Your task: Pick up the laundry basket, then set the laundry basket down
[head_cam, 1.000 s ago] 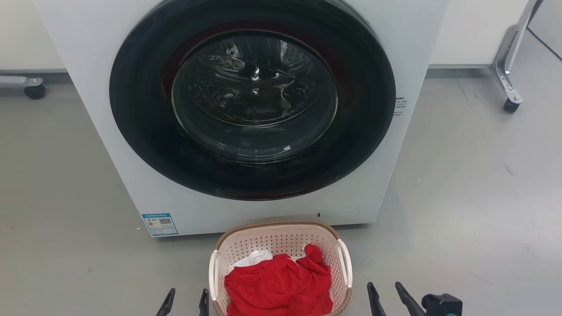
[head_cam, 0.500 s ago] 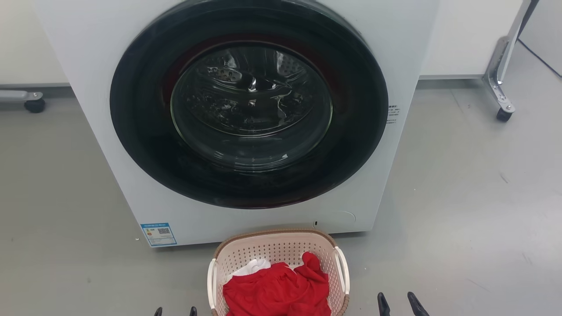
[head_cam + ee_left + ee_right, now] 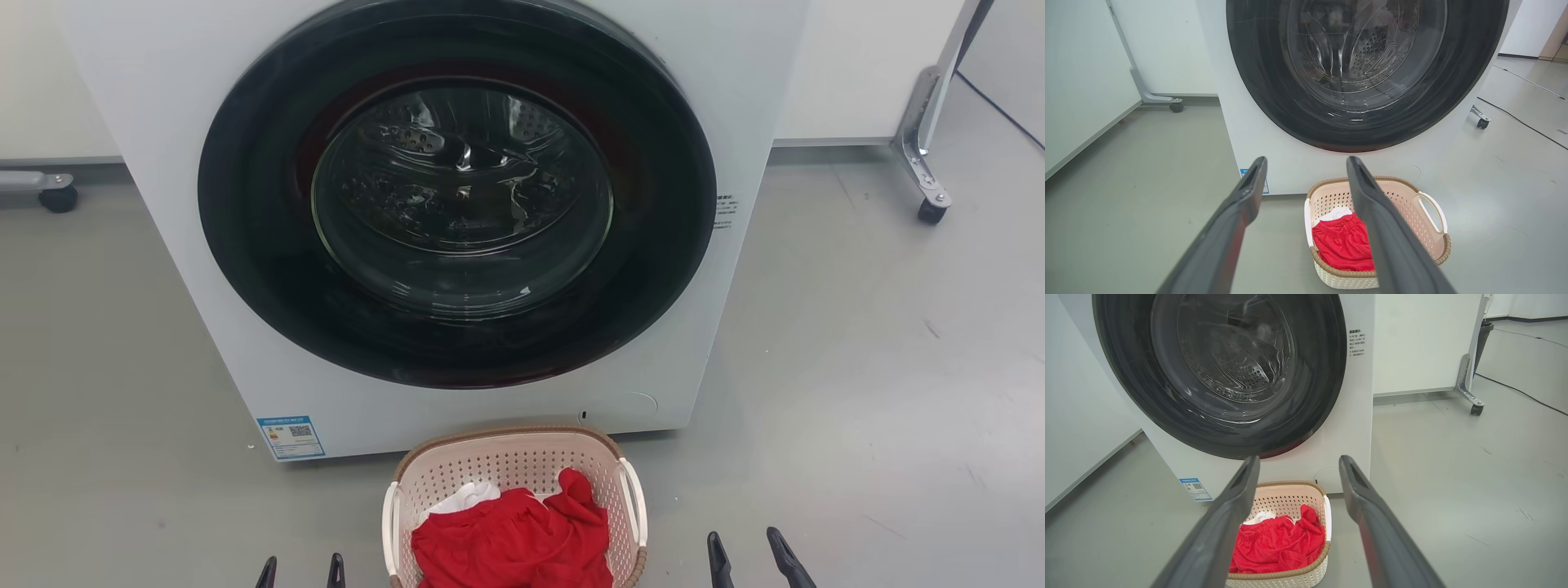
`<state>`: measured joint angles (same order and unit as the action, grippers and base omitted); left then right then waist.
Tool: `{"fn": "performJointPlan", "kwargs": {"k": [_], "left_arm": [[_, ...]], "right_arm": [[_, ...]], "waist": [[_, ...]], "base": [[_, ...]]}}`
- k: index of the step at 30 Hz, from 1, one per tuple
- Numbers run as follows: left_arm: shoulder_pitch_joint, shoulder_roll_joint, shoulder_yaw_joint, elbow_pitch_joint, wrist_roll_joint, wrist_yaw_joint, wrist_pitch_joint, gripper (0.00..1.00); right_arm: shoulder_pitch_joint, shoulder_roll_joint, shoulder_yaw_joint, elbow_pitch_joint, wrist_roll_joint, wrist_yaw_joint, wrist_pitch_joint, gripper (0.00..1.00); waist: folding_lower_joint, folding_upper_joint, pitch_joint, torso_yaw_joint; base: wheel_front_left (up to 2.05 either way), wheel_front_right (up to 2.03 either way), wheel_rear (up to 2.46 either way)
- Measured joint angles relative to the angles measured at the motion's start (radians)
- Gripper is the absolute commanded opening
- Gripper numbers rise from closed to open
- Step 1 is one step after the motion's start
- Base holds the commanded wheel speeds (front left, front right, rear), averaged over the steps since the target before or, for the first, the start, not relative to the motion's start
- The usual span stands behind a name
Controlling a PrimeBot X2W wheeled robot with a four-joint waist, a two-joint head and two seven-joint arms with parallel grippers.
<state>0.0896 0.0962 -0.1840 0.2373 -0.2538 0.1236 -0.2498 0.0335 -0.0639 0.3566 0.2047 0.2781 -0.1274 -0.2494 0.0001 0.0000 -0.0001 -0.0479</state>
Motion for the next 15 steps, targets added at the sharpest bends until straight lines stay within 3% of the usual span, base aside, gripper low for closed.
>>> {"fn": "performJointPlan", "kwargs": {"k": [15], "left_arm": [[0.0,-0.011,0.021,-0.004,0.026,0.0,0.0,1.0]], "right_arm": [[0.021,0.01,-0.034,-0.05,-0.051,0.0,0.0,1.0]], "waist": [[0.0,0.0,0.007,0.002]], "base": [[0.0,0.0,0.0]]}}
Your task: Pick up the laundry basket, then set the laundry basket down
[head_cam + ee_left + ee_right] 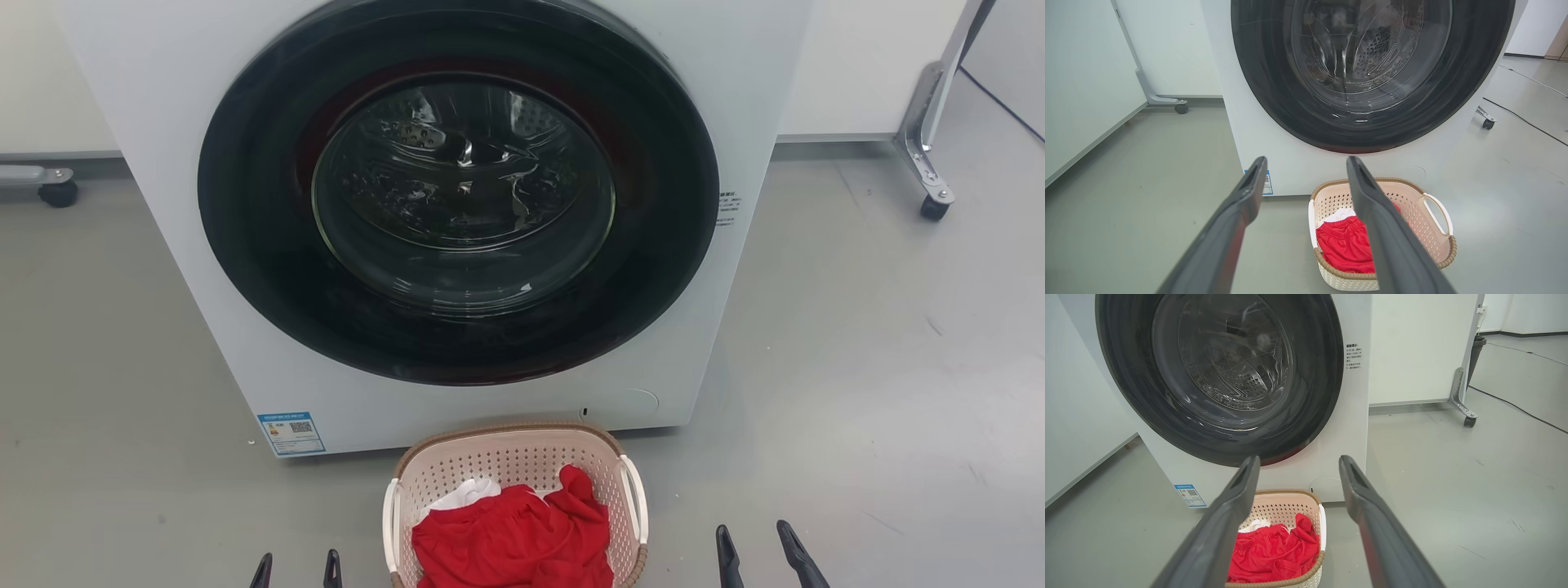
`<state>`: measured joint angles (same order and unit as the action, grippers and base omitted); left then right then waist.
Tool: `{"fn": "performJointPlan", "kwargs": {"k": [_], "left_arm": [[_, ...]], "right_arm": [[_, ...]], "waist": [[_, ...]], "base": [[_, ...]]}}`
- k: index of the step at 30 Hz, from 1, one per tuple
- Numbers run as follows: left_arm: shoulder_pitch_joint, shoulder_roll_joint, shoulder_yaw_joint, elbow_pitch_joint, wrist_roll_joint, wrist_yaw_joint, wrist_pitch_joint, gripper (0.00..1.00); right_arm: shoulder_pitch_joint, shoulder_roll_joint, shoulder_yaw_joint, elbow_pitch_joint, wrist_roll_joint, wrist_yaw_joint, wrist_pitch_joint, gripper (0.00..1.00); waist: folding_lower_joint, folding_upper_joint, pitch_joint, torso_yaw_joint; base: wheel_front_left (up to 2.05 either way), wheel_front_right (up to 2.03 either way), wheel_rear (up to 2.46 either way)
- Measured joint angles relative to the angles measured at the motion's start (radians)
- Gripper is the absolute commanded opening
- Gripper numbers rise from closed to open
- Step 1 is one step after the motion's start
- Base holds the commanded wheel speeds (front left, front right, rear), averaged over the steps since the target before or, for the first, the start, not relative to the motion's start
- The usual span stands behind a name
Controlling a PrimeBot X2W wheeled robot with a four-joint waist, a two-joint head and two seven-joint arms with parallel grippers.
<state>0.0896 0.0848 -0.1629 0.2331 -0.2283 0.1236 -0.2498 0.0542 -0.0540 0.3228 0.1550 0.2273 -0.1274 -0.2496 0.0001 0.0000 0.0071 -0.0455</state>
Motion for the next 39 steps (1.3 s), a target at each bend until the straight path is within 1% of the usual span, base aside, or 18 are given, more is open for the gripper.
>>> {"fn": "performJointPlan", "kwargs": {"k": [11,12,16,19,22,25,37,39], "left_arm": [[-0.003,-0.004,-0.001,-0.01,0.003,0.0,0.0,1.0],[-0.003,-0.005,-0.002,-0.005,0.002,0.0,0.001,0.0],[0.016,-0.009,-0.006,0.032,0.0,-0.001,0.002,0.0],[0.019,-0.01,-0.001,0.037,-0.015,-0.007,0.01,0.0],[0.017,-0.011,0.006,0.04,-0.036,-0.011,0.017,0.0],[0.015,-0.011,0.018,0.043,-0.082,-0.02,0.029,0.0],[-0.006,-0.015,0.051,0.048,-0.271,-0.054,0.081,0.0],[-0.007,-0.016,0.053,0.048,-0.282,-0.054,0.083,0.0]], "right_arm": [[0.003,0.002,-0.01,-0.015,-0.018,0.0,0.0,1.0],[0.003,0.002,-0.009,-0.01,-0.018,0.0,0.002,0.0],[0.02,0.002,-0.007,0.032,-0.018,0.0,0.003,0.0],[0.023,0.002,-0.015,0.037,-0.01,0.004,0.003,0.0],[0.023,0.002,-0.028,0.037,0.028,0.012,0.011,0.0],[0.02,0.002,-0.041,0.04,0.06,0.017,0.021,0.0],[0.005,0.003,-0.098,0.051,0.257,0.049,0.074,0.0],[0.002,0.004,-0.102,0.052,0.275,0.05,0.076,0.0]], "waist": [[0.0,0.0001,0.006,-0.003],[0.0,0.0,0.006,-0.003],[0.0,0.0001,0.007,-0.003],[0.0,0.0,0.007,-0.002],[0.0,0.0001,0.006,0.0],[0.0,0.0,0.006,0.002],[0.0,0.0001,0.004,0.008],[0.0,0.0001,0.004,0.008]], "base": [[0.0,0.0,0.0],[0.0,0.0,0.0],[0.0,0.0,0.0],[0.0,0.0,0.0],[0.0,0.0,0.0],[0.0,0.0,0.0],[0.0,0.0,0.0],[0.0,0.0,0.0]]}}
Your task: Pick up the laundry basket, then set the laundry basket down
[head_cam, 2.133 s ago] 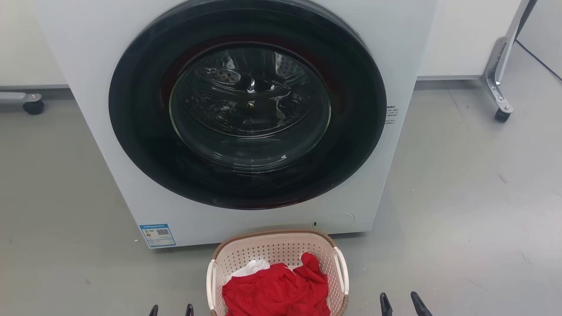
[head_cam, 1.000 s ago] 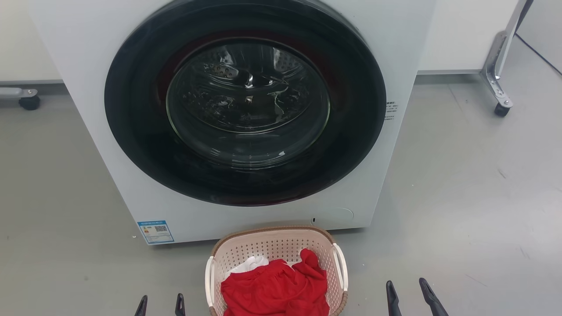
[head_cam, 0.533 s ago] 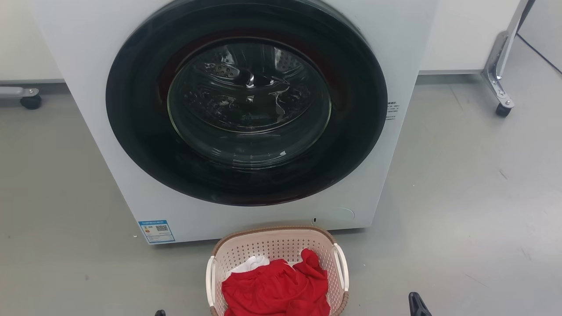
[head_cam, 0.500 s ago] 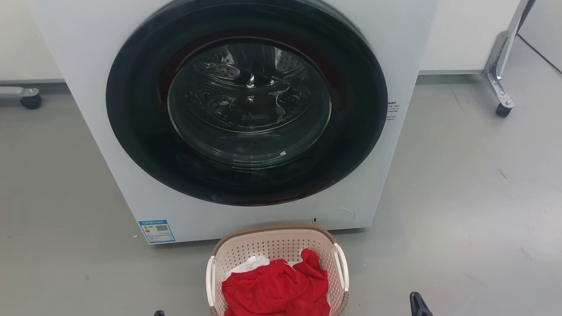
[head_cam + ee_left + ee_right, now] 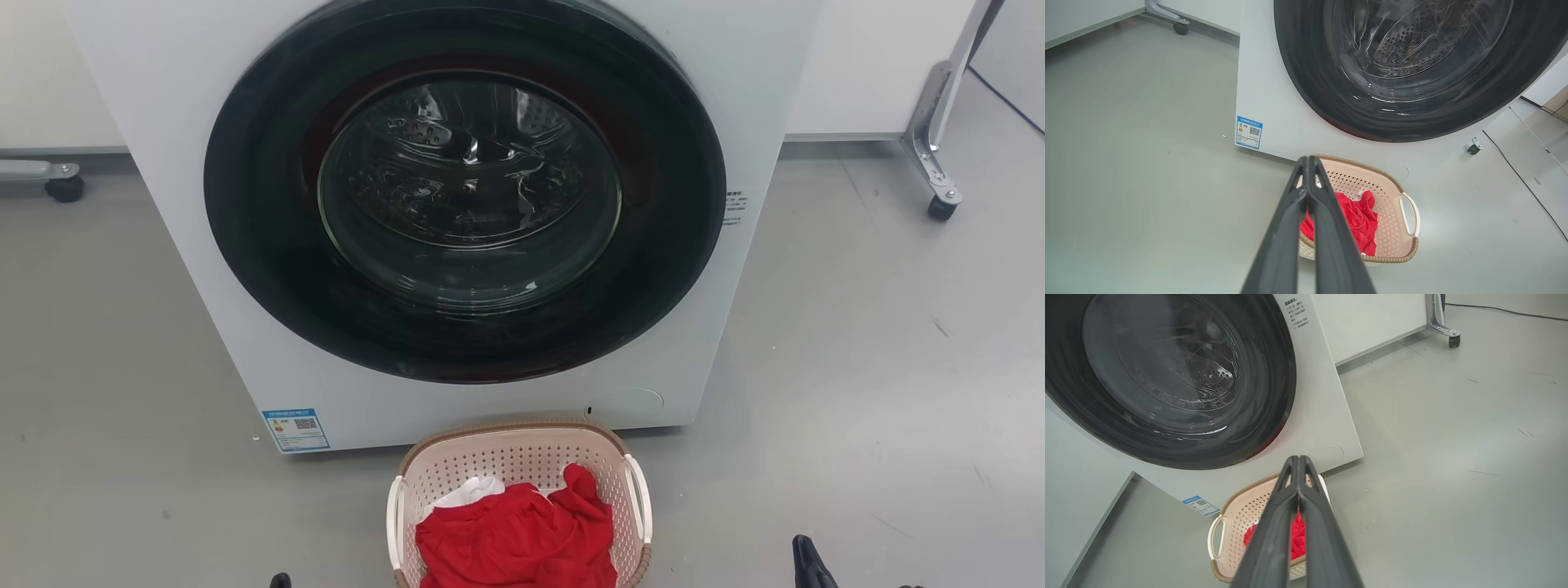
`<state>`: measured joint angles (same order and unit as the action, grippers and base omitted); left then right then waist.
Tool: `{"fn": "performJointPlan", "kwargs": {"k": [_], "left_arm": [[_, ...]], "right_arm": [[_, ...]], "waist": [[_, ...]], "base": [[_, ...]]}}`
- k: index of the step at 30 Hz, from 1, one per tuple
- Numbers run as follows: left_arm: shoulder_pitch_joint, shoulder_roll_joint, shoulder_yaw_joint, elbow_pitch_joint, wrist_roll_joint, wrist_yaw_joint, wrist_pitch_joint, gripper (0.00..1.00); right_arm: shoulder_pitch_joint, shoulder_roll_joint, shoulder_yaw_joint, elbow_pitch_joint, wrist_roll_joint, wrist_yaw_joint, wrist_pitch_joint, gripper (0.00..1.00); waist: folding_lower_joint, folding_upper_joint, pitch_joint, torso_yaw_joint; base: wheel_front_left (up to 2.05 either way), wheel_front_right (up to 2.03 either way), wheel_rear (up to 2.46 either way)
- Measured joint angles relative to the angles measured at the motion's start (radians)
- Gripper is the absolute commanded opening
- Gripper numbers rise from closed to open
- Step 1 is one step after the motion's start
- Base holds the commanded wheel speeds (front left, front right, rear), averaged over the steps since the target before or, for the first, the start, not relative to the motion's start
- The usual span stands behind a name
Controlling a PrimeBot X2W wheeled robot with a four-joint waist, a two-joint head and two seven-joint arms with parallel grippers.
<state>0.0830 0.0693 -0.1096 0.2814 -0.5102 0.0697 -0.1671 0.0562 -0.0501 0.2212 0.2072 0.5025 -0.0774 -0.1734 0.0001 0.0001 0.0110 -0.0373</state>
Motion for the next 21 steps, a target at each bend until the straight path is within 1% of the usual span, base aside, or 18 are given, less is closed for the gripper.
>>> {"fn": "performJointPlan", "kwargs": {"k": [7,10,14,21], "left_arm": [[-0.015,-0.002,0.018,0.002,-0.105,-0.018,0.029,0.0],[-0.02,-0.004,0.027,0.002,-0.142,-0.019,0.041,0.0],[-0.025,-0.006,0.037,0.003,-0.198,-0.036,0.053,0.0],[-0.042,-0.007,0.055,0.004,-0.303,-0.053,0.084,0.0]], "right_arm": [[-0.008,0.001,-0.034,0.008,0.1,0.017,0.032,0.0],[-0.013,0.002,-0.048,0.012,0.145,0.025,0.042,0.0],[-0.028,0.002,-0.067,0.017,0.203,0.034,0.059,0.0],[-0.033,0.003,-0.1,0.026,0.302,0.053,0.086,0.0]], "waist": [[0.0,0.0,-0.001,0.003],[0.0,0.0,-0.001,0.005],[0.0,0.0,-0.002,0.007],[0.0,0.0,-0.003,0.01]], "base": [[0.0,0.0,0.0],[0.0,0.0,0.0],[0.0,0.0,0.0],[0.0,0.0,0.0]]}}
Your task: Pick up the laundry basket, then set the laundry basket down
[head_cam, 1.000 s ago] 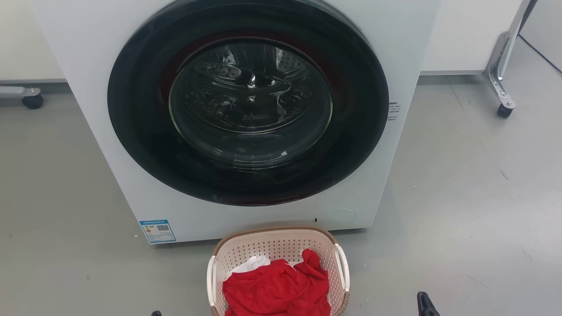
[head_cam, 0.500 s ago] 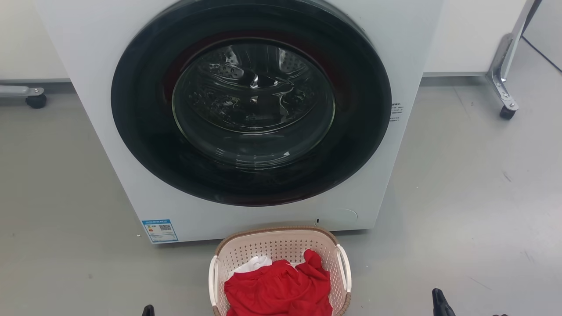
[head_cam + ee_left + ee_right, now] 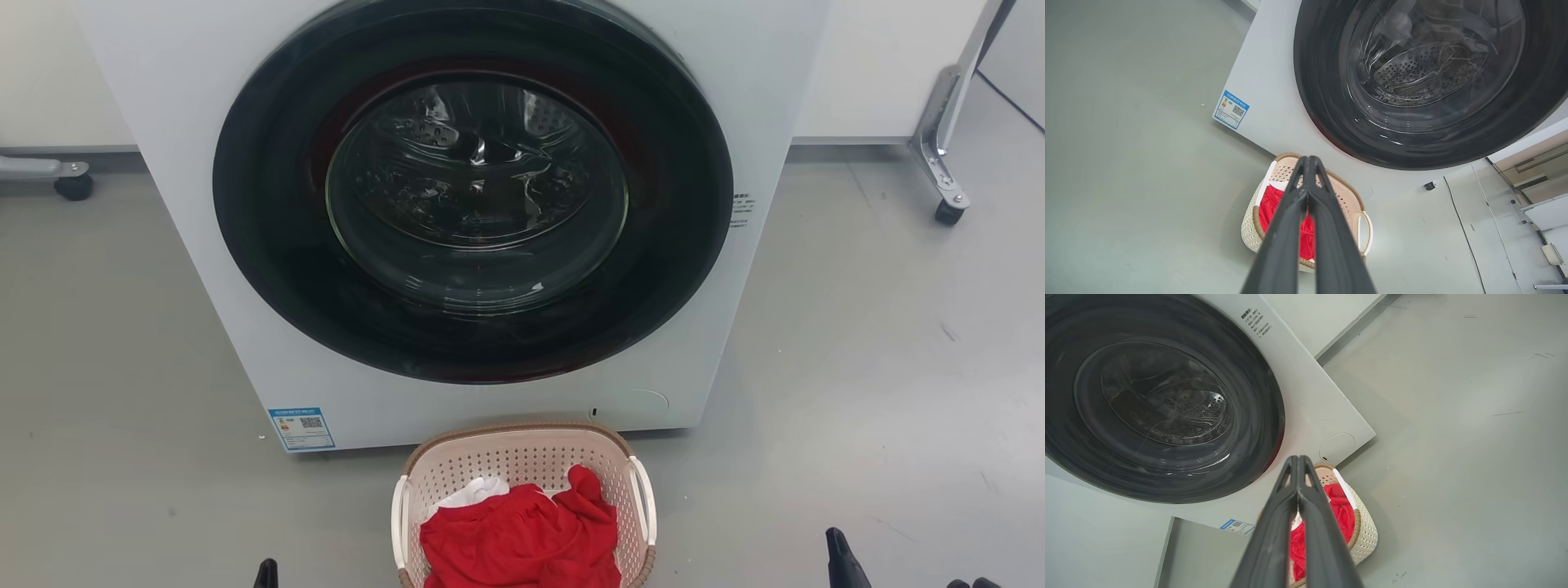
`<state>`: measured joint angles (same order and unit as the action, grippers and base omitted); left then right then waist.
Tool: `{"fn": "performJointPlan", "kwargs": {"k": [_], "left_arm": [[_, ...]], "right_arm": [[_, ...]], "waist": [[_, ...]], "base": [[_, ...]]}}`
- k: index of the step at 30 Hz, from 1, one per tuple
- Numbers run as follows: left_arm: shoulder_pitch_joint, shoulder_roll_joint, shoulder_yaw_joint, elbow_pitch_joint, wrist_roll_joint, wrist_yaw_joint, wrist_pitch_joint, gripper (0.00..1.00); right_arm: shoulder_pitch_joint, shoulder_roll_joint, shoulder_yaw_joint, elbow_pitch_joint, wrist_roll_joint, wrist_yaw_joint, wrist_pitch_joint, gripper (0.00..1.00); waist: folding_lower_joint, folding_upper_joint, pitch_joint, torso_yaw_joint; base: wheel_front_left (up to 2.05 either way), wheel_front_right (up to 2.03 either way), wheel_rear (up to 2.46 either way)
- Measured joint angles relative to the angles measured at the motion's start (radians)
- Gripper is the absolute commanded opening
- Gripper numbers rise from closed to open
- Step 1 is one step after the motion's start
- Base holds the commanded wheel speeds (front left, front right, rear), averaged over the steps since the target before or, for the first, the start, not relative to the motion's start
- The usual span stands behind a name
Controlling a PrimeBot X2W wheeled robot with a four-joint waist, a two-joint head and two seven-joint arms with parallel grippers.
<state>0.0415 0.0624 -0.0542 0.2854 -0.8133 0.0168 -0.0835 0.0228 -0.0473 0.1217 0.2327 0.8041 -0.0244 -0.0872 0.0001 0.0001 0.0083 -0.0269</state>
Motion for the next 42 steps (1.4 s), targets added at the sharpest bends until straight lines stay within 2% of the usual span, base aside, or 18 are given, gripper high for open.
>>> {"fn": "performJointPlan", "kwargs": {"k": [42], "left_arm": [[-0.087,-0.015,0.112,0.007,-0.596,-0.107,0.153,0.0]], "right_arm": [[-0.08,0.004,-0.195,0.05,0.608,0.11,0.153,0.0]], "waist": [[0.0,0.0,-0.005,0.021]], "base": [[0.0,0.0,0.0]]}}
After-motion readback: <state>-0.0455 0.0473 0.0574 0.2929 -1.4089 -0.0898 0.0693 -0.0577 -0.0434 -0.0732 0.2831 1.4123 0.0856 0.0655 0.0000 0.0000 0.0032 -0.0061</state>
